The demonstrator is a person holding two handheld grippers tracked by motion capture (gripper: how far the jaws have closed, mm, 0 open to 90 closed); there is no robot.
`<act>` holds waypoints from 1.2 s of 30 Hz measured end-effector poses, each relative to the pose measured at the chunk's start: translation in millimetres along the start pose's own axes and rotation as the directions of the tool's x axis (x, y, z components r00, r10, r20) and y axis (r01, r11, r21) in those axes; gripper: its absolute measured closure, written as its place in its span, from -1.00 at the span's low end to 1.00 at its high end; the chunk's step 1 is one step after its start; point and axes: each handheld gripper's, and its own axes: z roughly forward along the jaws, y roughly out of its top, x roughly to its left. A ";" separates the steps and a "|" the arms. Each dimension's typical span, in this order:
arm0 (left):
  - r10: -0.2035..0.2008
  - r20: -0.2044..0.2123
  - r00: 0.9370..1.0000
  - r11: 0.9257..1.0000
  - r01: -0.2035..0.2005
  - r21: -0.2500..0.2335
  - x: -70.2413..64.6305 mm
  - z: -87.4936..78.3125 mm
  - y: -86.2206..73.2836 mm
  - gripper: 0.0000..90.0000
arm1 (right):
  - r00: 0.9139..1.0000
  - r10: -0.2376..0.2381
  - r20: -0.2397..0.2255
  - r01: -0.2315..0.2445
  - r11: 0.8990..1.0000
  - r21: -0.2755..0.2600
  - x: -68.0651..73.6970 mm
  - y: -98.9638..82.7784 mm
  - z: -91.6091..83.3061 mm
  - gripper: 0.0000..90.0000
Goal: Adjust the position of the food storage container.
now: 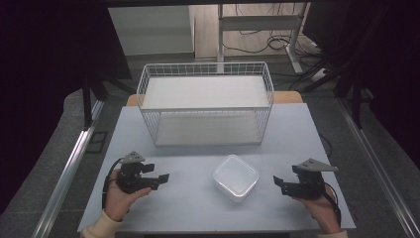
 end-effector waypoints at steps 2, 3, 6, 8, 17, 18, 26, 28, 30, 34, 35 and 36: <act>0.000 0.000 1.000 1.000 0.000 0.004 0.4 1.0 0.1 -0.47 | 1.000 0.003 0.006 -0.003 1.000 0.002 -0.5 0.2 0.8 -0.67; -0.002 -0.002 1.000 1.000 0.002 0.007 0.8 1.3 0.2 -0.47 | 1.000 0.005 0.004 -0.005 1.000 0.005 -0.7 0.2 0.9 -0.67; -0.005 -0.002 1.000 1.000 0.005 0.007 1.3 1.4 0.0 -0.47 | 1.000 0.006 0.000 -0.006 1.000 0.012 -0.5 0.2 1.4 -0.66; -0.006 -0.003 1.000 1.000 0.006 0.005 1.2 0.7 0.0 -0.47 | 1.000 0.001 0.001 -0.001 1.000 0.010 1.2 2.6 -0.3 -0.66; -0.003 -0.003 1.000 1.000 0.003 0.006 -0.6 -0.1 1.1 -0.47 | 1.000 0.007 -0.007 -0.007 1.000 0.024 4.6 9.2 -2.8 -0.60; -0.002 -0.001 1.000 1.000 0.002 0.007 -0.5 0.0 1.3 -0.47 | 1.000 0.013 -0.014 -0.012 0.999 0.030 4.4 9.7 -1.8 -0.60; -0.009 0.011 1.000 1.000 0.009 -0.009 2.0 -4.9 3.3 -0.46 | 0.999 0.025 -0.038 -0.023 0.998 0.056 12.6 41.5 -0.1 -0.56; -0.001 0.016 1.000 1.000 0.001 -0.008 1.1 -5.6 2.7 -0.46 | 0.999 0.007 -0.042 -0.004 0.998 0.070 16.4 50.2 1.9 -0.55; 0.002 0.017 1.000 1.000 -0.001 -0.007 0.3 -5.5 2.4 -0.46 | 0.999 0.002 -0.044 0.002 0.996 0.087 19.8 60.9 4.5 -0.53; 0.006 0.006 1.000 1.000 -0.006 -0.006 -1.1 -4.4 2.5 -0.46 | 0.998 -0.005 -0.065 0.012 0.994 0.112 22.4 76.3 10.9 -0.49; 0.005 0.005 1.000 1.000 -0.005 -0.006 -2.0 -3.9 2.7 -0.46 | 0.998 -0.005 -0.066 0.013 0.993 0.116 22.2 78.1 12.2 -0.48; 0.005 0.005 1.000 1.000 -0.005 -0.006 -2.0 -3.9 2.7 -0.46 | 0.998 -0.005 -0.066 0.013 0.993 0.116 22.2 78.1 12.2 -0.48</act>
